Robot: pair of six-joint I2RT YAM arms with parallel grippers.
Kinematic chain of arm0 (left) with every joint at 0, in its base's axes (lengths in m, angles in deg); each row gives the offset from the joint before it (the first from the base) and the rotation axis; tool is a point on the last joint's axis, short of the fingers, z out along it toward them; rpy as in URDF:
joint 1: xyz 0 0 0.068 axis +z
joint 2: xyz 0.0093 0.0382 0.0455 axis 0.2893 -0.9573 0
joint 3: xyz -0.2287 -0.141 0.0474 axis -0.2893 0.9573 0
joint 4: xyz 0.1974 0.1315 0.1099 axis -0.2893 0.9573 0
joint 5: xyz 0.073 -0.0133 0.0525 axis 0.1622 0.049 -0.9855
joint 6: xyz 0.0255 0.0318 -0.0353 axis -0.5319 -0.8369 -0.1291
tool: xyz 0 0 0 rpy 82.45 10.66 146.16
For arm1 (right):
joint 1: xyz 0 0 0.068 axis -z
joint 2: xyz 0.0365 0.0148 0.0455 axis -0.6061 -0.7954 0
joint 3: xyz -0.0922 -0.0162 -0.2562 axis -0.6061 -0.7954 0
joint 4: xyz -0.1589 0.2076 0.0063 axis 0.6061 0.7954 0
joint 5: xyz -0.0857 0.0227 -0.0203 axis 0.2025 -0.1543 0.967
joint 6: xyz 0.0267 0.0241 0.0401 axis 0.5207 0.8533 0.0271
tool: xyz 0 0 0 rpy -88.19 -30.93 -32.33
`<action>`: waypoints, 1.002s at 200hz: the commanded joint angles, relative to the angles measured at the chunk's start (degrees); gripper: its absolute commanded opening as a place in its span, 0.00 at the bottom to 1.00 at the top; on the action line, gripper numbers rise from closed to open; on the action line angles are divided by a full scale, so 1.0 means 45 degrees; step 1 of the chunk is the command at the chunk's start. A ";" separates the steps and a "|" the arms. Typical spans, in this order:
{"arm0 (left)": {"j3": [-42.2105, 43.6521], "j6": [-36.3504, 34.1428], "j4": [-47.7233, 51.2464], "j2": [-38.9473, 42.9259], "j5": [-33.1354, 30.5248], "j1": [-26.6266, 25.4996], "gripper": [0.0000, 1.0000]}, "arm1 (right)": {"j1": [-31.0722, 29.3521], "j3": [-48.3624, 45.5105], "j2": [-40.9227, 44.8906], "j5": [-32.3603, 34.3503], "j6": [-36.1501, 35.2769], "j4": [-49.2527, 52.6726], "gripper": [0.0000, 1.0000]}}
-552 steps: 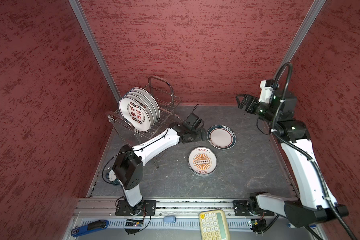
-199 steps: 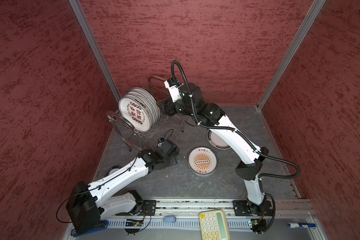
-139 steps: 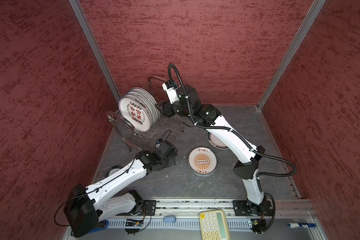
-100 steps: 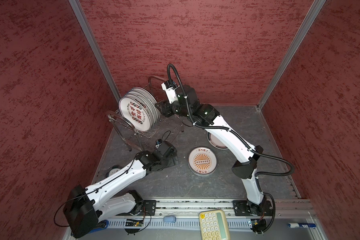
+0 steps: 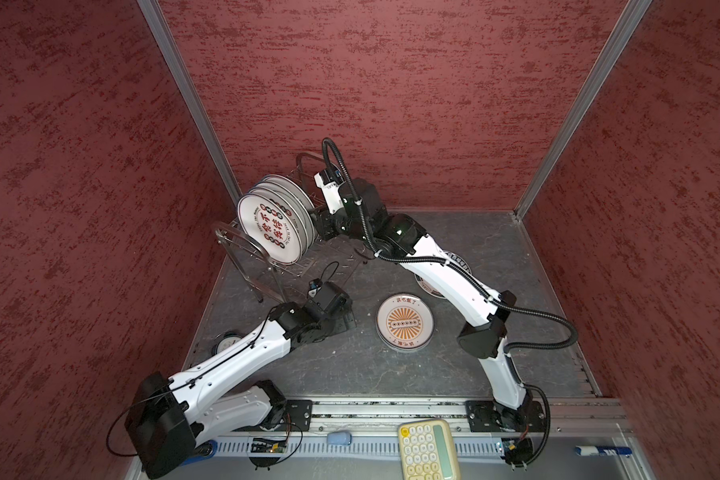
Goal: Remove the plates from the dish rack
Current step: 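Close the right gripper on the rim of the outermost rack plate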
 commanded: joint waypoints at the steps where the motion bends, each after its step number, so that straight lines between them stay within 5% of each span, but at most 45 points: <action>1: 0.0246 0.0174 0.0017 0.0193 -0.0202 0.0122 1.00 | -0.0157 0.0394 -0.0337 0.0365 -0.0099 -0.0665 0.35; 66: 0.0454 0.0371 -0.0251 0.0172 -0.0154 0.0496 0.99 | -0.0494 0.0371 -0.0441 0.0424 -0.0158 -0.1056 0.30; 200: 0.0959 0.0650 -0.0549 0.0214 -0.0379 0.0757 0.99 | -0.0597 0.0226 -0.0401 0.1733 -0.1322 -0.1677 0.00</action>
